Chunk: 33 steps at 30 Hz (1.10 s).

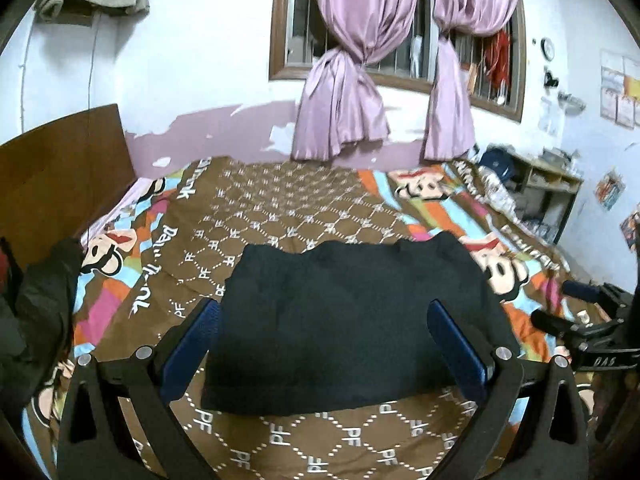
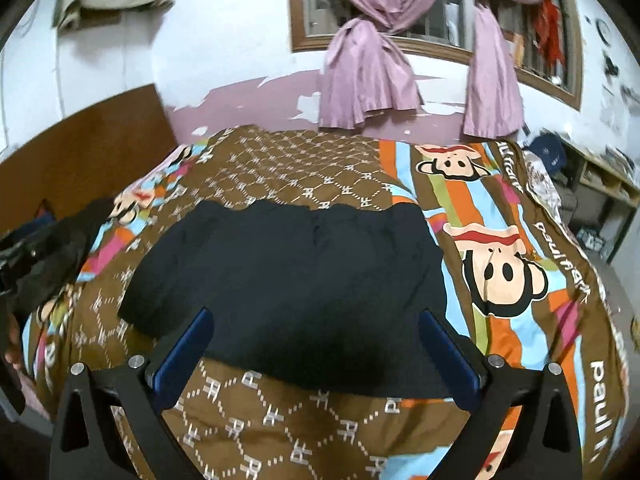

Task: Fold large clothes
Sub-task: 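Release the jacket and pull both tools back from the bundle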

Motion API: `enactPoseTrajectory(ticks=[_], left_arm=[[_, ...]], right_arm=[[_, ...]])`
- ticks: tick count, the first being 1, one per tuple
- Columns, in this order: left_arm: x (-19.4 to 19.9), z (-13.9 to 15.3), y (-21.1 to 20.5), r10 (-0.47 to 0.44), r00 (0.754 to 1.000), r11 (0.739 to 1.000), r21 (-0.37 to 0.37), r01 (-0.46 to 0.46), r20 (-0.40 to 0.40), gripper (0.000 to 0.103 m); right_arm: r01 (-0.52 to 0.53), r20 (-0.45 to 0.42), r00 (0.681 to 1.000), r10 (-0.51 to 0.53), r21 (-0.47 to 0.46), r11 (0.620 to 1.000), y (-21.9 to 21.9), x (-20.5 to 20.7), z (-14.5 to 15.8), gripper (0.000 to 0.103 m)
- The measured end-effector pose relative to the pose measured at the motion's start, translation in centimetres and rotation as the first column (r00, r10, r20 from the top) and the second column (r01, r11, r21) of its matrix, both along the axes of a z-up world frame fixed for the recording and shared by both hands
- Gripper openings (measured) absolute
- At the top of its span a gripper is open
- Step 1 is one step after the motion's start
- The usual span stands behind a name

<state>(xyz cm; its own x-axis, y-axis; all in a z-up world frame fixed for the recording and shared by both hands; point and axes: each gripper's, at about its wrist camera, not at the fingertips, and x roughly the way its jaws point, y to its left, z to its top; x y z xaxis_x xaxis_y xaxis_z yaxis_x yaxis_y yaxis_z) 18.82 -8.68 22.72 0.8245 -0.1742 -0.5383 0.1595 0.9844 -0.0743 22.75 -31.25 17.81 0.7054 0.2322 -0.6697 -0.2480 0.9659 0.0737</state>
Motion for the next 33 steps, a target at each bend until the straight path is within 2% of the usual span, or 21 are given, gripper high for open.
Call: enactPoseTrajectory(ticks=[6, 16, 26, 30, 33], left_arm=[[-3.8, -0.2, -0.2, -0.009, 1.000, 0.998, -0.056, 0.011, 0.026, 0.101], [-9.2, -2.3, 1.3, 0.006, 0.998, 1.000, 0.028, -0.008, 0.066, 0.101], [-12.4, -5.1, 3.3, 0.016, 0.994, 1.000, 0.014, -0.017, 0.108, 0.101], [-13.2, -6.4, 3.9, 0.017, 0.993, 1.000, 0.005, -0.018, 0.119, 0.101], [-13.9, -7.1, 3.9, 0.010, 0.991, 1.000, 0.025, -0.013, 0.132, 0.101]], right_arm=[[-0.023, 0.010, 1.000, 0.023, -0.004, 1.000, 0.4, -4.0, 0.5, 0.103], [0.014, 0.083, 0.996, -0.025, 0.130, 0.991, 0.6, -9.1, -0.8, 0.103], [0.039, 0.199, 0.978, -0.063, 0.124, 0.992, 1.9, -13.2, -1.7, 0.103], [0.075, 0.244, 0.964, -0.105, 0.128, 0.989, 1.7, -14.6, -2.8, 0.103], [0.092, 0.253, 0.961, -0.116, 0.103, 0.990, 2.0, -15.3, -3.8, 0.103]])
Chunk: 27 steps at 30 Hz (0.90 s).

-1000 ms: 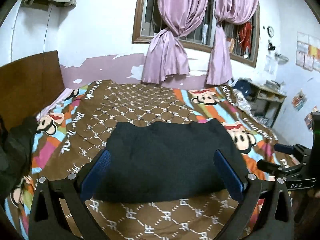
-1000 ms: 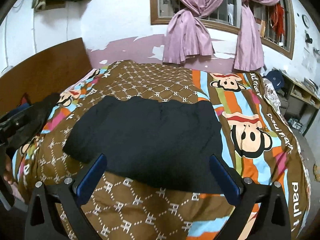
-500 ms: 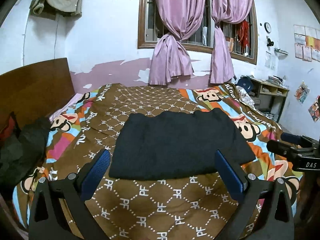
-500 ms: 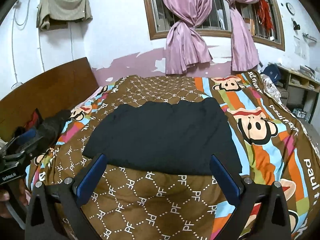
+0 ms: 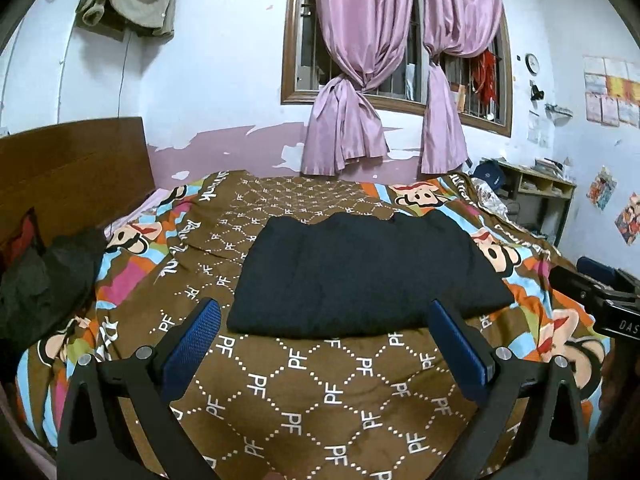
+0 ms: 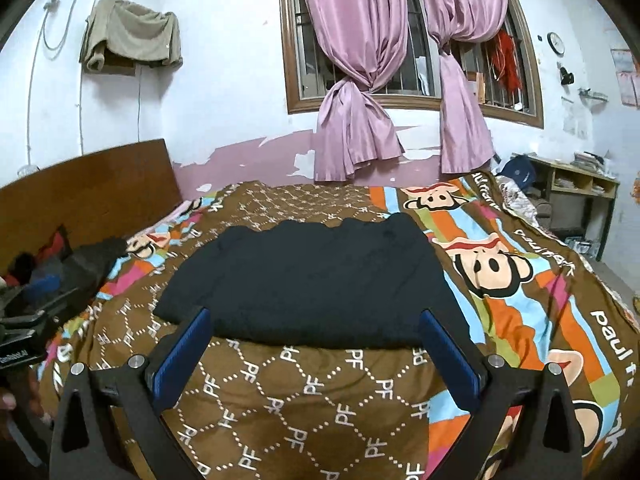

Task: Fold large clothes
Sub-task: 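Release the jacket and pull both tools back from the bundle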

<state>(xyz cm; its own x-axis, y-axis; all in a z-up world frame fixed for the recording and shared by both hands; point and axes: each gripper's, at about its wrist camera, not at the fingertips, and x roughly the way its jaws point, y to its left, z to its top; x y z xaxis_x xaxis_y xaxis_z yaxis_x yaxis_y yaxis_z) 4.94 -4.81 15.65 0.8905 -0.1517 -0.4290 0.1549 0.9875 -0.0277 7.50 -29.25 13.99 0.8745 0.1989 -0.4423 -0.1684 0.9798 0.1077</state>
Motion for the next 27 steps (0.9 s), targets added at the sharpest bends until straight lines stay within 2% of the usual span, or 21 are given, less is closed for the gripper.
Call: enactPoseTrajectory(ticks=[7, 10, 14, 16, 20, 27], left_arm=[[-1.8, -1.5, -0.6, -0.016, 0.999, 1.000, 0.009, 0.016, 0.051, 0.101], [-2.2, -2.3, -1.6, -0.052, 0.997, 0.998, 0.039, 0.050, 0.058, 0.101], [-2.5, -3.4, -2.0, -0.050, 0.996, 0.996, 0.075, 0.045, 0.075, 0.101], [-2.3, -4.2, -1.7, -0.030, 0.998, 0.998, 0.064, 0.026, 0.063, 0.101], [-1.4, -5.9, -0.6, 0.003, 1.000, 1.000, -0.019, -0.003, -0.001, 0.101], [-0.2, -7.1, -0.1, 0.024, 0.999, 1.000, -0.005, -0.025, -0.031, 0.101]], right_arm=[[-0.004, 0.004, 1.000, 0.004, -0.039, 0.999, 0.6, -1.4, -1.7, 0.103], [-0.021, 0.003, 1.000, 0.021, -0.037, 0.999, 0.9, -1.8, -2.2, 0.103], [-0.026, 0.001, 1.000, 0.026, -0.042, 0.999, 1.1, -2.1, -2.9, 0.103], [-0.028, -0.003, 1.000, 0.028, -0.050, 0.998, 1.3, -2.1, -3.2, 0.103], [-0.031, 0.006, 0.999, 0.032, -0.064, 0.997, 1.5, -1.9, -4.0, 0.103], [-0.010, -0.033, 0.999, 0.008, -0.065, 0.998, 1.1, -0.7, -5.8, 0.103]])
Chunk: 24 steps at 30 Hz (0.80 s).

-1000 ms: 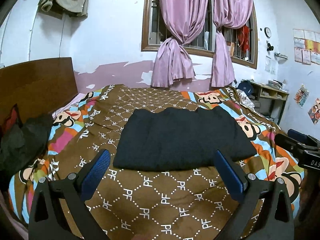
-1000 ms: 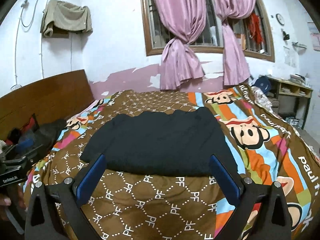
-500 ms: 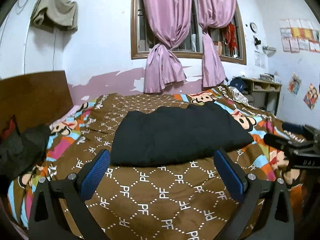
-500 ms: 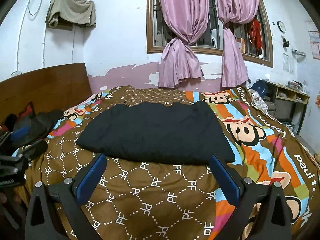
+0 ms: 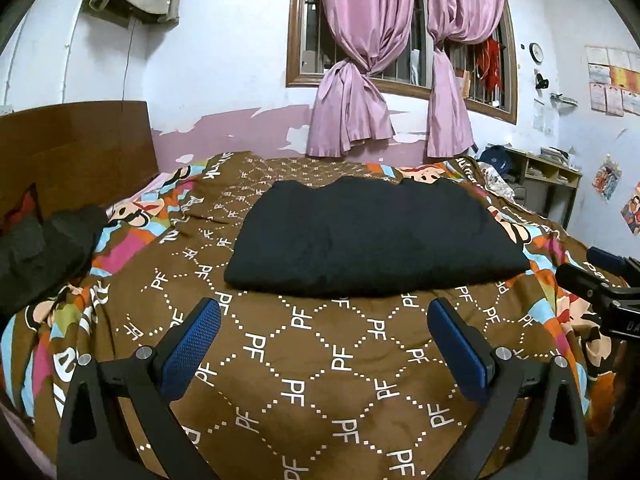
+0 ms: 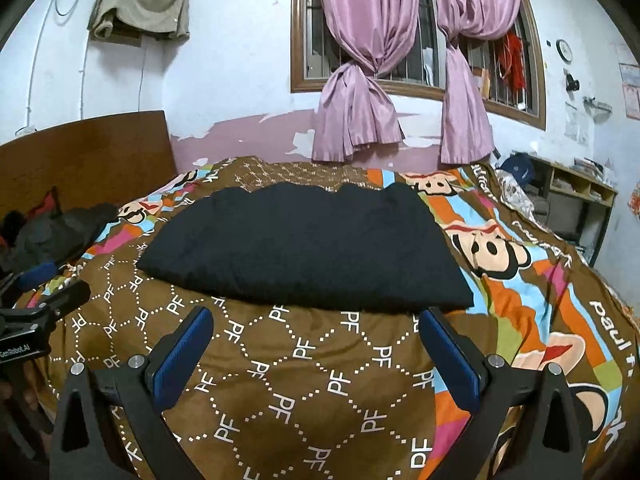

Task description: Fold large clothes

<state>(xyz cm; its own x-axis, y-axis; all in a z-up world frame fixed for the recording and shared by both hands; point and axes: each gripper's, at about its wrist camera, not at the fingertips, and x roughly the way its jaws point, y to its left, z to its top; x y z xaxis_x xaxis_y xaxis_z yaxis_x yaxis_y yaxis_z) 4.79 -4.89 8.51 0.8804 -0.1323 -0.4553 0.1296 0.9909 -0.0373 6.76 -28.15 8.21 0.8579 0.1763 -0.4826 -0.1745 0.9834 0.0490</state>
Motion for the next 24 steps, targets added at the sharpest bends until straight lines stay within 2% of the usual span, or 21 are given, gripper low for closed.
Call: enactPoseTrajectory(ticks=[5, 24], left_arm=[[-0.07, -0.05, 0.50, 0.012, 1.000, 1.000, -0.027, -0.012, 0.001, 0.101], [-0.12, -0.29, 0.66, 0.009, 1.000, 1.000, -0.021, -0.009, 0.003, 0.101]], right_arm=[[0.015, -0.024, 1.000, -0.015, 0.018, 1.000, -0.31, 0.56, -0.46, 0.103], [0.037, -0.042, 0.998, -0.036, 0.035, 0.999, -0.94, 0.86, -0.47, 0.103]])
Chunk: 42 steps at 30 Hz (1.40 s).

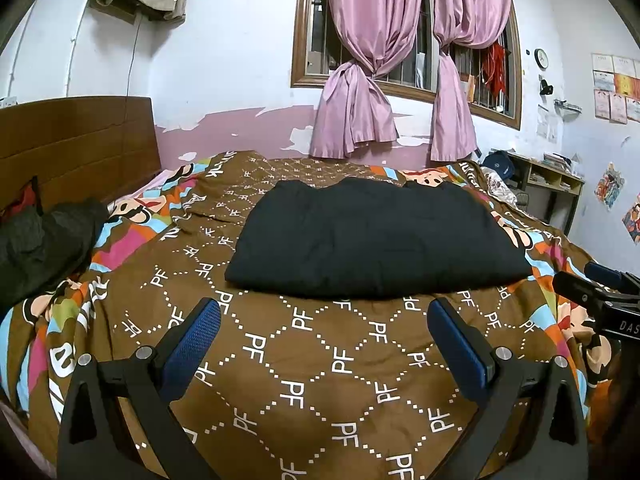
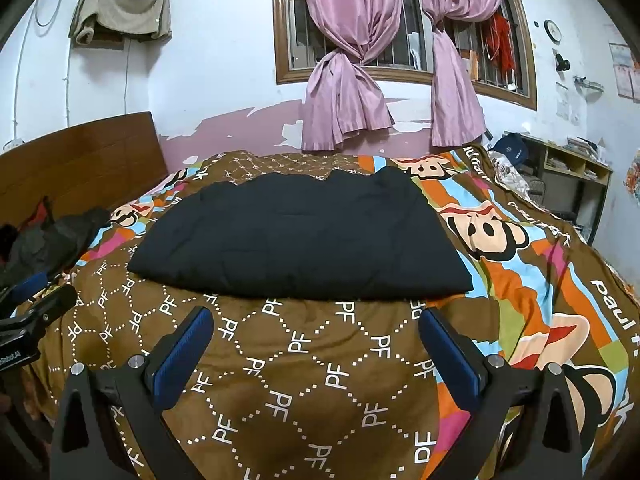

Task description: Fold large clothes

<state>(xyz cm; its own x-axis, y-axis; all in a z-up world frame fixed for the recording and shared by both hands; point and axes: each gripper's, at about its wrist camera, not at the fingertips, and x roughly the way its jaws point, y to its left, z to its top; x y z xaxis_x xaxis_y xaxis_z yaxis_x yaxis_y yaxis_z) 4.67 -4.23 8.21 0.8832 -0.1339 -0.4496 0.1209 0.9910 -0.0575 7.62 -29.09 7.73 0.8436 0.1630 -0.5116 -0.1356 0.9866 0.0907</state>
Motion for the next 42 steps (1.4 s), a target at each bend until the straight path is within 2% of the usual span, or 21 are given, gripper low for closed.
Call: enactPoseTrajectory(ticks=[42], left_arm=[[0.02, -0.02, -0.08, 0.001, 1.000, 1.000, 0.002, -0.001, 0.006, 0.101]], right_arm=[[0.002, -0.003, 1.000, -0.002, 0.000, 1.000, -0.17, -0.02, -0.22, 0.103]])
